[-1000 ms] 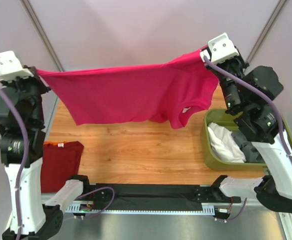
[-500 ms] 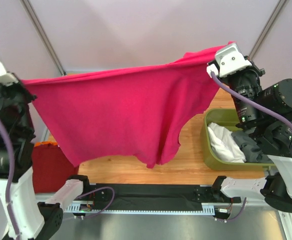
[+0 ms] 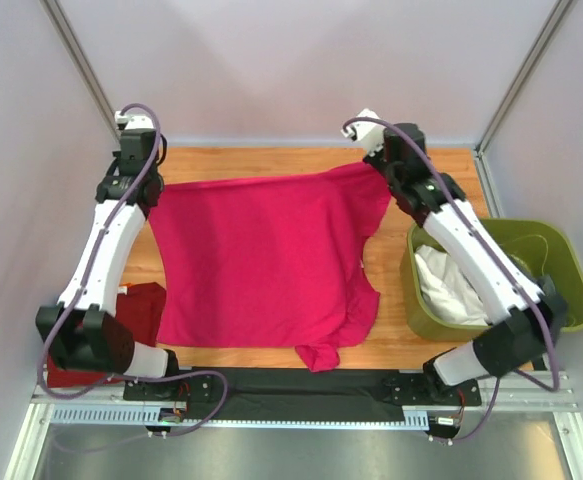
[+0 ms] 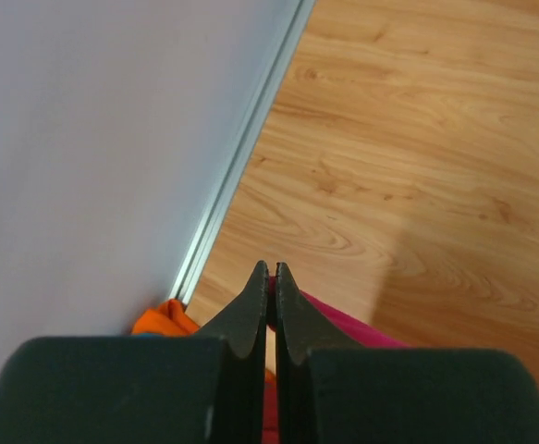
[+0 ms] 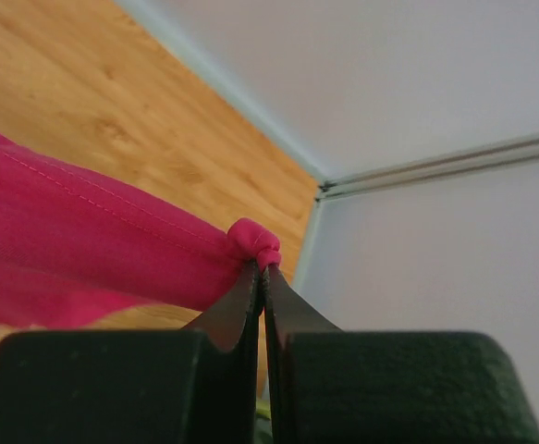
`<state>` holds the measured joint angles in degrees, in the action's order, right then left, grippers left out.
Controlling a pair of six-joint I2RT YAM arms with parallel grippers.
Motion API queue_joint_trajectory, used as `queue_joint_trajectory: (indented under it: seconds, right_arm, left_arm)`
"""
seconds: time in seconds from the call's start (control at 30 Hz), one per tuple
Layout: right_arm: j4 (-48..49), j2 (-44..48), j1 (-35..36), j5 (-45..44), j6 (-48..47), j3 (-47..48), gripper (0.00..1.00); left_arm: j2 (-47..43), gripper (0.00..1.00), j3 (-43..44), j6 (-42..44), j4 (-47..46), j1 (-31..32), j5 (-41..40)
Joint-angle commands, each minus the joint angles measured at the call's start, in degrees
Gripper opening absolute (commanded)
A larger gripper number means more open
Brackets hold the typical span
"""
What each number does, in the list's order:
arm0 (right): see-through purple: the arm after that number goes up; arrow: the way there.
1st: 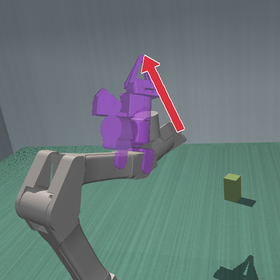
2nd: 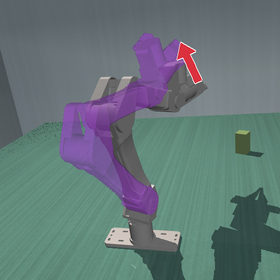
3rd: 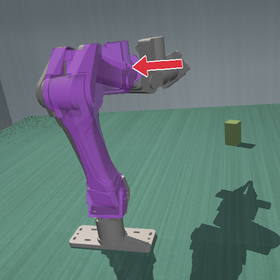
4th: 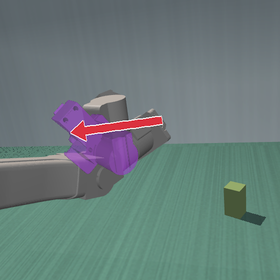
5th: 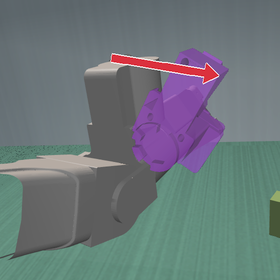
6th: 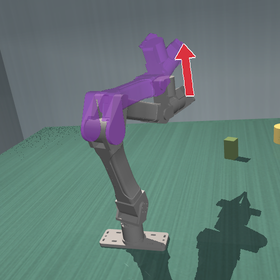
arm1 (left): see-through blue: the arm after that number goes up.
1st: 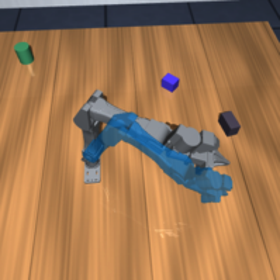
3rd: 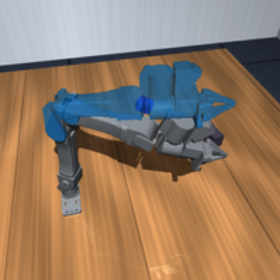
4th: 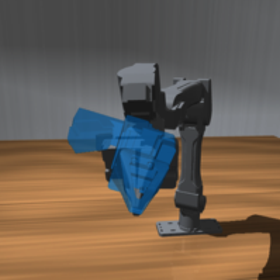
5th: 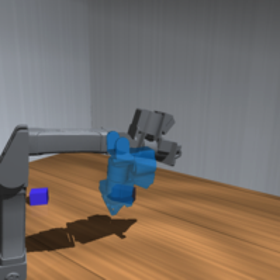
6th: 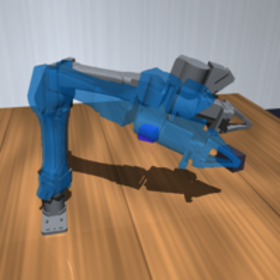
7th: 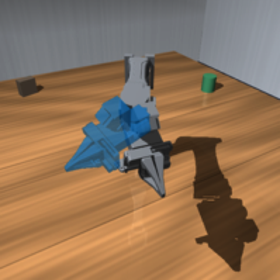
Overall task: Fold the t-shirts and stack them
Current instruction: Flatten the tshirt out
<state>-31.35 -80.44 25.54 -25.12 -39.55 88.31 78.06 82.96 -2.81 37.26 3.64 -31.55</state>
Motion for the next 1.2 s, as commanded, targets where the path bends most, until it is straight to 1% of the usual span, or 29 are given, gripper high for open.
queue_joint_trajectory:
  seconds: [0.0, 0.03, 0.07, 0.17, 0.2, 0.3, 0.37, 0.47, 0.5, 0.6, 0.67, 0.7, 0.77, 0.8, 0.87, 0.97, 1.07, 1.1, 1.13, 1.17]
  right_arm:
    - [9.0, -5.1, -1.2, 1.9, 4.2, -1.1, 0.0]
    - [10.5, -8.9, -1.4, 2.1, 4.5, -0.3, 0.0]
    - [11.0, -10.6, -1.6, 2.3, 4.9, 1.4, 0.0]
    - [12.4, -16.0, -2.5, 1.8, 4.9, 5.8, 0.0]
    - [12.5, -17.3, -2.8, 1.8, 4.2, 9.3, 0.0]
    - [11.9, -18.0, -3.9, 1.7, 3.1, 15.5, 0.0]
    - [11.0, -16.9, -3.9, 1.4, 2.1, 17.6, 0.01]
    - [9.8, -11.9, -3.7, 1.4, 2.5, 17.3, 0.0]
    - [9.6, -10.1, -3.6, 1.6, 2.9, 16.7, 0.0]
    - [8.8, 0.2, -2.2, 2.4, 3.8, 13.6, 0.0]
    - [8.0, 4.3, -0.4, 2.4, 2.6, 11.5, 0.0]
    - [7.6, 8.0, 0.6, 0.9, 1.6, 10.7, 0.0]
    - [7.5, 11.2, 3.9, -3.7, -2.3, 8.5, 0.0]
    - [7.5, 14.2, 5.7, -5.0, -3.3, 7.8, 0.01]
    - [6.8, 17.1, 7.2, -7.3, -5.2, 7.5, 0.0]
    - [4.7, 22.9, 9.7, -9.1, -6.8, 9.4, 0.01]
    - [1.7, 24.5, 11.1, -10.4, -7.9, 12.6, 0.0]
    - [-1.3, 25.0, 11.4, -10.5, -8.3, 15.6, 0.0]
    - [-2.1, 25.2, 12.6, -10.7, -9.1, 16.3, 0.0]
    - [-0.7, 27.1, 13.6, -11.7, -10.1, 16.1, 0.0]
  left_arm:
    - [6.1, 0.0, -1.3, -2.3, -11.0, -0.7, -6.4]
    - [8.2, 0.0, -1.0, -2.4, -11.8, -0.7, -7.8]
    - [12.5, 0.0, 1.0, -2.8, -11.9, -0.7, -8.3]
    - [17.5, 0.0, 5.4, -4.4, -10.3, -0.5, -9.4]
    - [18.9, 0.0, 7.5, -4.6, -10.0, -0.4, -9.1]
    - [18.3, 0.0, 9.0, -4.6, -10.9, -0.5, -6.3]
    - [16.6, 0.0, 8.8, -4.7, -10.9, -0.4, -4.0]
    - [10.3, 0.0, 6.2, -5.1, -11.3, -0.3, -1.6]
    - [6.1, 0.0, 4.7, -5.1, -11.3, -0.3, -1.0]
    - [-3.2, 0.0, 2.5, -5.3, -10.8, -0.2, 1.7]
    - [-7.6, 0.0, 1.8, -5.4, -10.3, -0.3, 2.4]
    - [-12.1, 0.0, 1.2, -5.4, -9.8, -0.3, 2.5]
    - [-17.9, 0.0, 1.2, -5.0, -8.4, -0.3, 2.4]
    - [-19.9, 0.0, 1.2, -4.8, -7.9, -0.3, 2.2]
    - [-24.6, 0.0, 2.1, -3.6, -5.8, -0.3, 1.9]
    - [-28.7, 0.0, 4.9, -1.5, -2.5, -0.3, 1.1]
    - [-30.9, 0.0, 8.9, 0.8, 1.8, -0.3, -1.0]
    - [-31.4, 0.0, 9.8, 1.3, 3.0, -0.2, -2.2]
    - [-31.7, 0.0, 10.8, 1.7, 4.1, -0.3, -3.2]
    - [-31.9, 0.0, 13.2, 1.9, 6.6, -0.3, -4.0]
